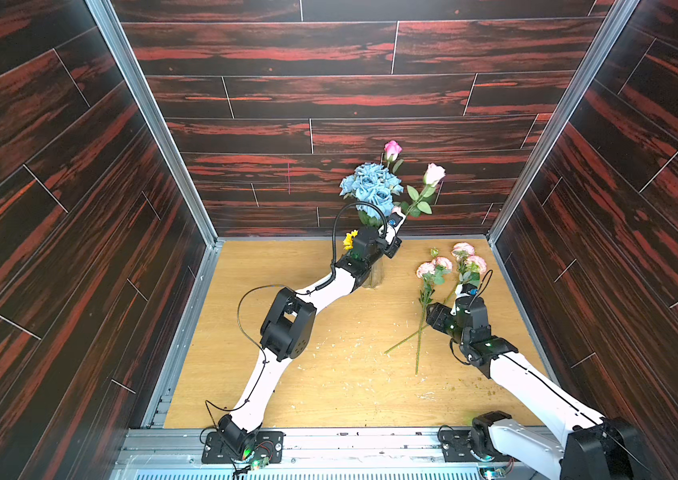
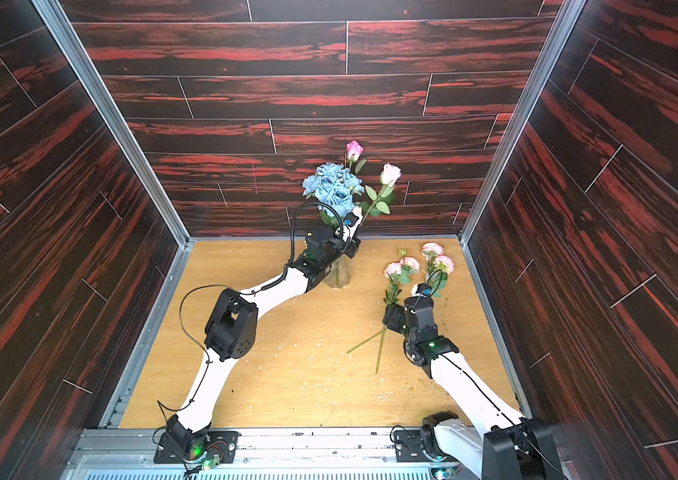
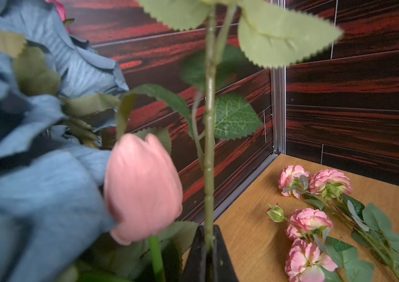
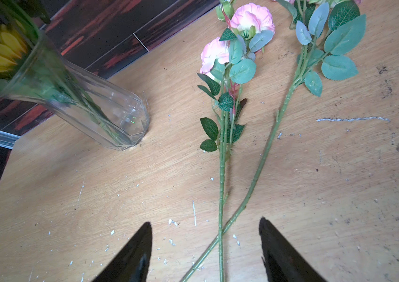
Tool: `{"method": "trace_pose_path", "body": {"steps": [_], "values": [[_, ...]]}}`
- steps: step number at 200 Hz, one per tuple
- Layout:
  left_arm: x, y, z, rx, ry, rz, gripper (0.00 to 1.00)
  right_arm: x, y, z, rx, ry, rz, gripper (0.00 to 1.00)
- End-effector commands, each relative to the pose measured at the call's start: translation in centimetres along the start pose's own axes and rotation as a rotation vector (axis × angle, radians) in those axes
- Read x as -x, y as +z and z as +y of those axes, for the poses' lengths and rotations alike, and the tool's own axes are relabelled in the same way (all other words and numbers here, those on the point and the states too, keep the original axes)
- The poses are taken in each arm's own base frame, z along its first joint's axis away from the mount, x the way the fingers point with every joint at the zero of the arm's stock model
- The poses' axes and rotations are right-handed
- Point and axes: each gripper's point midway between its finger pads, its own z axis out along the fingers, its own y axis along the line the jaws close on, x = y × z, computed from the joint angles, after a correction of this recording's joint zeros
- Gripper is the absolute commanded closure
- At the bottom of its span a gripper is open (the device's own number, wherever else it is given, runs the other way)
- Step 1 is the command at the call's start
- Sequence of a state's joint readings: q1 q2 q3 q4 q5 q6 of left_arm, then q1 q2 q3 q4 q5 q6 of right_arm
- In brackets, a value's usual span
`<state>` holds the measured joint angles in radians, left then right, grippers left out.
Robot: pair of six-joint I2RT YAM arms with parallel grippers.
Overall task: Pick out pink flowers from the vase
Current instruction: Pick up the flower from the vase.
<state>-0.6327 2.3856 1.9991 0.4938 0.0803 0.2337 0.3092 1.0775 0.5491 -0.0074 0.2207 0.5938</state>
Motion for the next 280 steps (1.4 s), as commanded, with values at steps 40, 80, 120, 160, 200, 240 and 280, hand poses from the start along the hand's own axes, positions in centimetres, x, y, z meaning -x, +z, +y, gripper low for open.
{"method": "trace_pose_path", "body": {"steps": [40, 80, 120, 160, 200, 240, 280], "values": [[7.1, -1.9, 2.1, 0.092, 0.046, -0.147, 1.0, 0.8, -0.1, 0.7, 0.016, 0.004, -0.012, 0.29], [11.0, -3.3, 1.7, 0.124, 0.055, -0.256, 1.0, 0.9, -0.3, 0.7, 0.019, 0.001, -0.018, 0.29], [15.0, -5.2, 2.1, 0.157, 0.06, -0.355, 1.0, 0.9, -0.3, 0.7, 0.019, 0.001, -0.017, 0.29], [20.9, -8.7, 3.1, 0.181, 0.021, -0.527, 1.0, 1.0, -0.4, 1.0, 0.033, 0.0, -0.015, 0.29], [27.1, -13.4, 4.2, 0.211, -0.01, -0.711, 1.0, 0.9, -0.3, 1.1, 0.041, -0.003, -0.017, 0.29], [30.5, -17.8, 3.5, 0.153, -0.037, -0.785, 1.0, 1.0, -0.3, 1.5, 0.067, -0.017, -0.024, 0.28], [31.5, -21.5, 2.7, 0.046, -0.144, -0.763, 1.0, 0.6, -0.5, 4.5, 0.239, -0.05, -0.001, 0.24]]}}
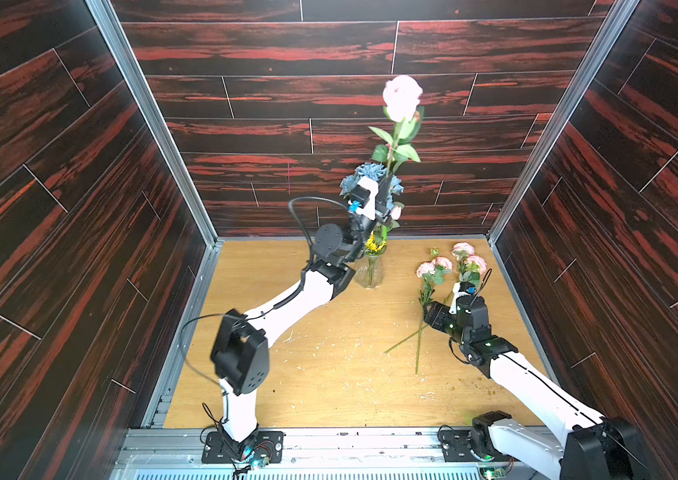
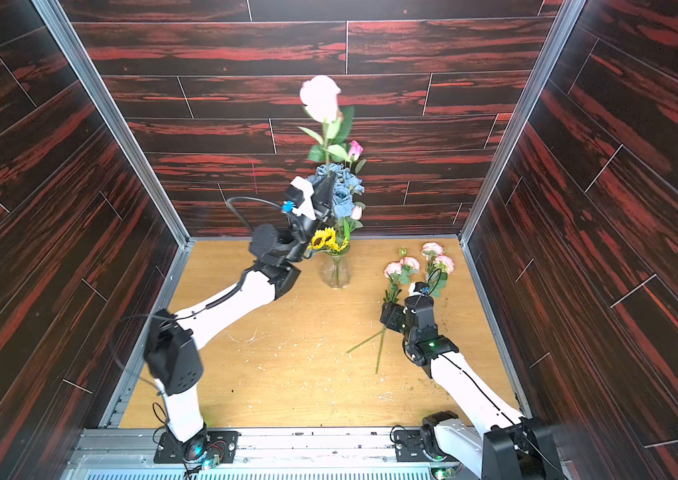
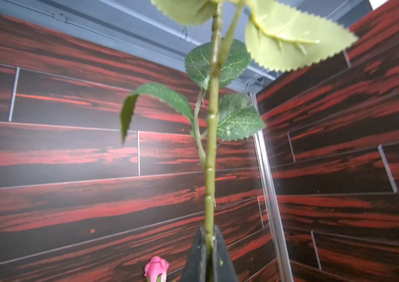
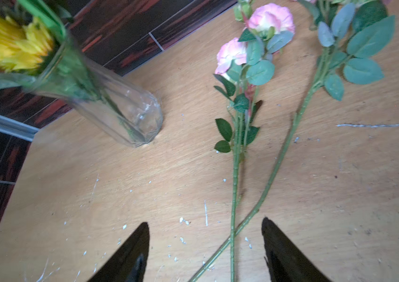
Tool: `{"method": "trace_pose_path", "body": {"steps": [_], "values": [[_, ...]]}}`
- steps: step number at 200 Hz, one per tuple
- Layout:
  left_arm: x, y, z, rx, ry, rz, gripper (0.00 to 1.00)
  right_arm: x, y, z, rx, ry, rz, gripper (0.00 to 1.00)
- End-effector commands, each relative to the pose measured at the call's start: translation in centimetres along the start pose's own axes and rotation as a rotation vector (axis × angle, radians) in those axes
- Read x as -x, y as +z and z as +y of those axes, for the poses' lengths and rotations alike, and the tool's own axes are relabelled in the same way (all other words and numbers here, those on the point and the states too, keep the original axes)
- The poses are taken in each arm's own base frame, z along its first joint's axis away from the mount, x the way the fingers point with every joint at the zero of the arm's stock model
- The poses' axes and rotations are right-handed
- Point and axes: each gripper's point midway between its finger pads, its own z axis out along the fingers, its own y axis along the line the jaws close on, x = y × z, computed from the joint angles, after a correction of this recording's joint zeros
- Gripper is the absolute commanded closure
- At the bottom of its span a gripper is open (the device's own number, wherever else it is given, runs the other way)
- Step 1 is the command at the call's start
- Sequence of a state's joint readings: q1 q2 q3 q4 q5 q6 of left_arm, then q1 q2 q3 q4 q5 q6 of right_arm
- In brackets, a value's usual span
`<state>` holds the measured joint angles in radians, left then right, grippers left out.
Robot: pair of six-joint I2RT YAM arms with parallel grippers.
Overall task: Pick out pink flowers from the vase
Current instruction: Pick up the flower from the vase.
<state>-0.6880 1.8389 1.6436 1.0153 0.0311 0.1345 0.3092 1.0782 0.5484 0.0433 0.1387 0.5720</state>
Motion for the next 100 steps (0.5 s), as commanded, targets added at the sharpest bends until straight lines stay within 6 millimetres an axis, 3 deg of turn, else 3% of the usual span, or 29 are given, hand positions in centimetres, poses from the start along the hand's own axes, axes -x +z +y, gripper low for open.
{"method": "trace_pose_path", "body": {"steps": [1, 26, 52, 82, 100], "values": [[4.9, -1.2, -0.5, -0.054, -0.097, -0.053, 1.0, 0.4, -0.2, 2.8, 0.151, -0.032, -0.003, 0.24], [4.0, -2.6, -2.4, -0.161, -0.18, 0.107, 1.0, 0.6, -1.6, 5.6, 0.319, -0.058, -0.03, 0.24], [2.0, -4.4, -3.9, -0.233, -0.262, 0.282, 1.0, 1.2, -3.8, 7.1, 0.434, -0.078, -0.1, 0.22], [0.1, -7.7, -6.6, -0.376, -0.311, 0.386, 1.0, 1.9, -6.7, 8.1, 0.533, -0.088, -0.206, 0.08], [-0.9, -9.6, -8.4, -0.473, -0.357, 0.437, 1.0, 1.9, -8.5, 9.3, 0.628, -0.115, -0.244, 0.06]]}}
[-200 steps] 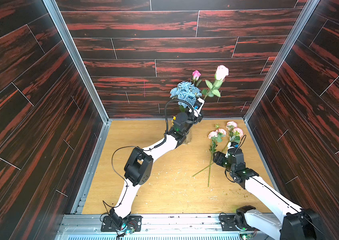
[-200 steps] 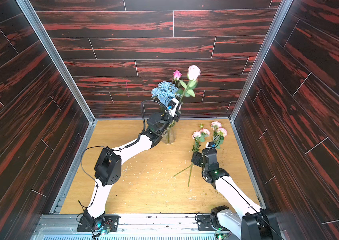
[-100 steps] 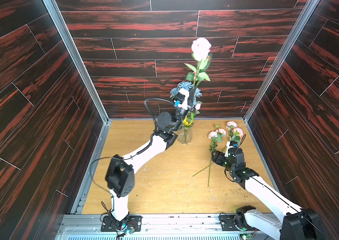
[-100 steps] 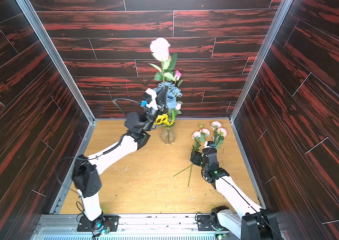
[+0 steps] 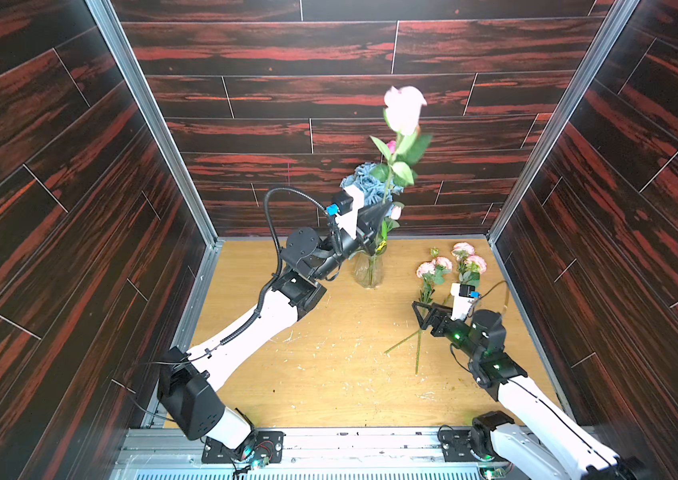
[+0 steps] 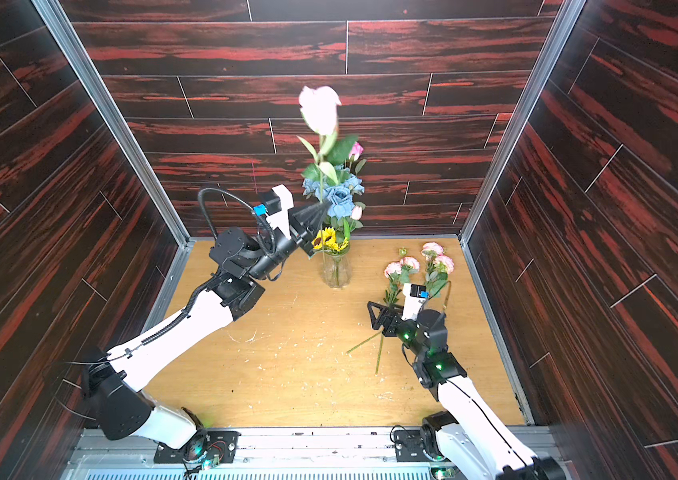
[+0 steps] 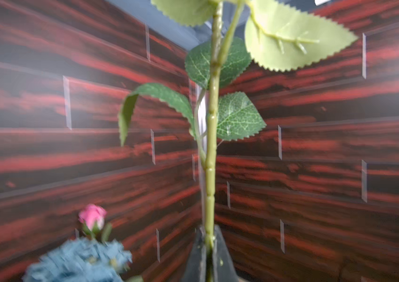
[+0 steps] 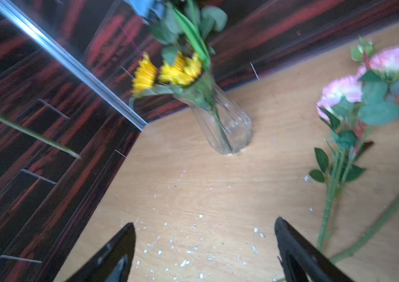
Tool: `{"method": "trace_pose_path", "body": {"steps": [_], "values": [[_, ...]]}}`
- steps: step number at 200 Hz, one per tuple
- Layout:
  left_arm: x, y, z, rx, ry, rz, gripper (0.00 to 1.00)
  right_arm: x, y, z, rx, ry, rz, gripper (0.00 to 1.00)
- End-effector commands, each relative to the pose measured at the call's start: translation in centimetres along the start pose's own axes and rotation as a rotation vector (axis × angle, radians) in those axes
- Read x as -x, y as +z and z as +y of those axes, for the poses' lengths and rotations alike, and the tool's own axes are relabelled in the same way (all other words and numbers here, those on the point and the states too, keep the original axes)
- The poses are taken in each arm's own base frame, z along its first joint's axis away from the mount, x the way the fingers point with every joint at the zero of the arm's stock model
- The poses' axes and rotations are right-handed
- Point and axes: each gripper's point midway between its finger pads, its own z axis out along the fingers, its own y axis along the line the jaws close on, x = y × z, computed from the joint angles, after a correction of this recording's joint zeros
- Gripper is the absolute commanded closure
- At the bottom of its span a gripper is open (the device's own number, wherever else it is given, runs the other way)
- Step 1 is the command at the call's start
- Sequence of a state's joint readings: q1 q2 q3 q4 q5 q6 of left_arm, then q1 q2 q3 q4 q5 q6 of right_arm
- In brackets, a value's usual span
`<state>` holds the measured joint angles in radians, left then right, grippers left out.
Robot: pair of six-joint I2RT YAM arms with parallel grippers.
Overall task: Pick out pink flowers from the vase
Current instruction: Pick up the flower from the vase.
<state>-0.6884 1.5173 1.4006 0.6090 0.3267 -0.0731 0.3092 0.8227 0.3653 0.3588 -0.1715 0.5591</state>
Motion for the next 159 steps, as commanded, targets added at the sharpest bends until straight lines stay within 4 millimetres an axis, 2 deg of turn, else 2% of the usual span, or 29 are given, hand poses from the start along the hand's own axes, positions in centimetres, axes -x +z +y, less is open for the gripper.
{"method": "trace_pose_path", "body": {"steps": [1, 37, 54, 80, 119, 145, 152, 155, 159], "values": [[-3.5, -1.3, -3.4, -0.171, -0.09, 0.133, 1.0, 1.5, -1.3, 3.5, 0.17, -0.053, -0.079, 0.06], [-6.1, -2.3, -6.1, -0.336, -0.211, 0.19, 1.0, 0.7, -2.4, 7.9, 0.437, -0.078, -0.027, 0.05], [-7.2, -2.0, -6.3, -0.353, -0.283, 0.189, 1.0, 0.1, -2.7, 9.2, 0.536, -0.073, 0.005, 0.04], [-9.1, -1.2, -5.6, -0.323, -0.398, 0.205, 1.0, -0.2, -2.5, 9.6, 0.577, -0.072, 0.014, 0.04], [-11.5, -0.3, -5.5, -0.315, -0.591, 0.213, 1.0, -0.1, -3.4, 10.5, 0.625, -0.095, 0.006, 0.04], [-12.3, 0.3, -6.4, -0.368, -0.679, 0.222, 1.0, -0.1, -3.3, 10.6, 0.634, -0.093, 0.02, 0.04], [-12.0, 0.4, -6.7, -0.383, -0.692, 0.221, 1.0, -0.2, -3.1, 10.4, 0.629, -0.087, 0.024, 0.04], [-13.2, 0.5, -6.7, -0.379, -0.708, 0.238, 1.0, -0.2, -3.0, 10.4, 0.626, -0.085, 0.024, 0.04], [-13.5, 0.6, -6.8, -0.383, -0.717, 0.244, 1.0, -0.2, -2.9, 10.3, 0.623, -0.082, 0.026, 0.05]]}}
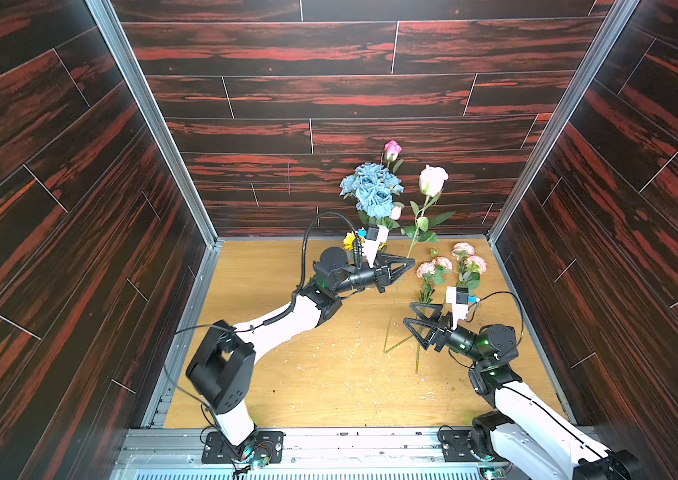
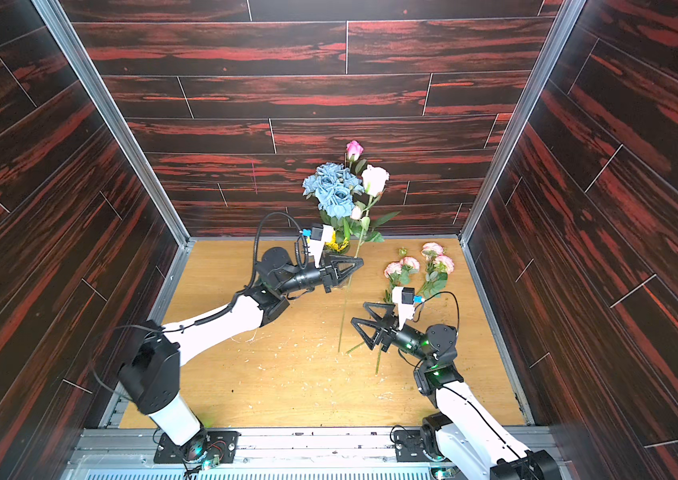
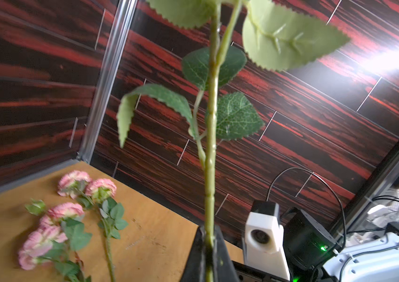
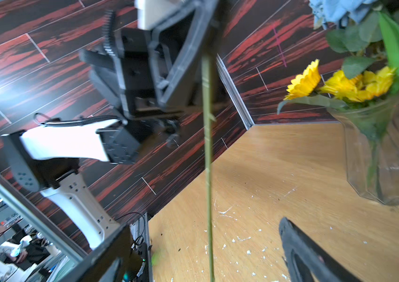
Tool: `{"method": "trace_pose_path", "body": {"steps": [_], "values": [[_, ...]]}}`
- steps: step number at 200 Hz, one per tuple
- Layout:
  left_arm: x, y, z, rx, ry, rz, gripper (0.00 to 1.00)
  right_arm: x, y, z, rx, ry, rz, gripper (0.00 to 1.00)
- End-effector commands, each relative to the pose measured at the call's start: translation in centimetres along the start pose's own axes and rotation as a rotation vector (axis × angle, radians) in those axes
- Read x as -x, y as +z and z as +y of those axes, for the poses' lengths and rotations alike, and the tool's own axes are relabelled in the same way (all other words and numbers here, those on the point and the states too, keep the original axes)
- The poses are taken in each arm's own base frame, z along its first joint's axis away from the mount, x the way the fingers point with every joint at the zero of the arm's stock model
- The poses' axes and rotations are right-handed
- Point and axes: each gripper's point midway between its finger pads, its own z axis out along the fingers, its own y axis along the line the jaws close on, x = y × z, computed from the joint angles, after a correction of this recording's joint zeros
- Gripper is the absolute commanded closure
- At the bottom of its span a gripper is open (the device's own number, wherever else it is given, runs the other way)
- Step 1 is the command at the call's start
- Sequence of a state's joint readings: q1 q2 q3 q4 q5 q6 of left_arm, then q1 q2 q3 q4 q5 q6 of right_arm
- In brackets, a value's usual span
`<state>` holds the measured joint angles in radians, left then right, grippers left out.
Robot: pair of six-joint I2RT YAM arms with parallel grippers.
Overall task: Pick out pink flowers from the vase
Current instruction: Pick up the flower from the vase.
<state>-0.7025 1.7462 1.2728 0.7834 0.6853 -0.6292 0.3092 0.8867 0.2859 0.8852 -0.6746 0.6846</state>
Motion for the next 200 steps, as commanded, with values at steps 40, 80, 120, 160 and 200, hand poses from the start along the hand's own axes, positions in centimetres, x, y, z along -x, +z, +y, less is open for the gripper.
{"method": "trace_pose_path", "body": {"steps": [40, 80, 120, 160, 200], "values": [[-1.6, 1.6, -2.1, -0.121, -0.09, 0.019, 1.0, -0.2, 0.6, -0.7, 0.002, 0.033, 0.013, 0.11], [-2.6, 2.0, -2.0, -0.144, -0.139, 0.021, 1.0, -0.5, 0.8, -1.1, 0.01, 0.063, 0.021, 0.22], [-3.4, 2.1, -1.5, -0.14, -0.164, 0.03, 1.0, -0.3, 0.8, -0.7, 0.031, 0.071, 0.021, 0.48], [-4.9, 2.5, -0.4, -0.103, -0.181, 0.059, 1.0, -0.2, 0.8, -0.6, 0.042, 0.085, 0.023, 0.73], [-6.1, 2.7, 0.4, -0.084, -0.204, 0.067, 1.0, -0.2, 0.8, -0.8, 0.039, 0.095, 0.025, 0.91]]}}
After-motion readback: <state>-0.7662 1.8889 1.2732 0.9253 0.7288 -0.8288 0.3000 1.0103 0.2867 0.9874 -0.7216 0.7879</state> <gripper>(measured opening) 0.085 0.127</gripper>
